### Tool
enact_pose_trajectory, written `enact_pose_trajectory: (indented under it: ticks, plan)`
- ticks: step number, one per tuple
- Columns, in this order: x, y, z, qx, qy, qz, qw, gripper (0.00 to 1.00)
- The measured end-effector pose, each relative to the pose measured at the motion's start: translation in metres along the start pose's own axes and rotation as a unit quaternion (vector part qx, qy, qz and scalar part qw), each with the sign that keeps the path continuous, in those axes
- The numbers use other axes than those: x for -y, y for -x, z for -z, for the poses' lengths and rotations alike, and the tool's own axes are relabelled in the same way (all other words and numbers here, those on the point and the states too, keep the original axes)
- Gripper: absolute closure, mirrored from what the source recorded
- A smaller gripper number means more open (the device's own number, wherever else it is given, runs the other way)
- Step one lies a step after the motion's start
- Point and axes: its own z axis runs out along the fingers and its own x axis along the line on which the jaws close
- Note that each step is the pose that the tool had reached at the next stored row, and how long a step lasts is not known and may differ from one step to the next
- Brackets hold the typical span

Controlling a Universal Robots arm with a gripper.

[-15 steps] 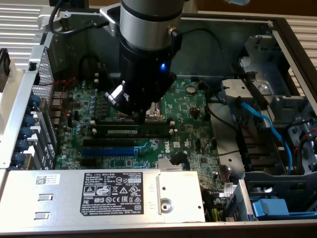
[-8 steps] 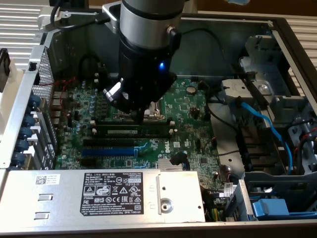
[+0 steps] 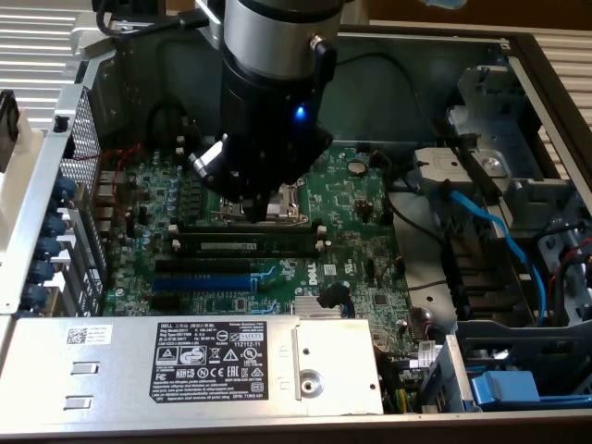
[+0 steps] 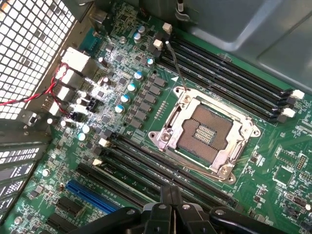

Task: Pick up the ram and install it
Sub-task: 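Press down the ram until it locks into place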

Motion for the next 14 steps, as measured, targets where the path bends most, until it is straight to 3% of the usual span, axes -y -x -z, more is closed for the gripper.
enact_pose_trajectory:
  ticks: [8, 14]
  plan:
    - [-0.0001, -0.0002, 0.0028, -0.0070, -0.0094, -0.032, 0.9994, 0.90]
    - [-0.0001, -0.0001, 0.0029, -0.0087, -0.0137, -0.060, 0.9981, 0.90]
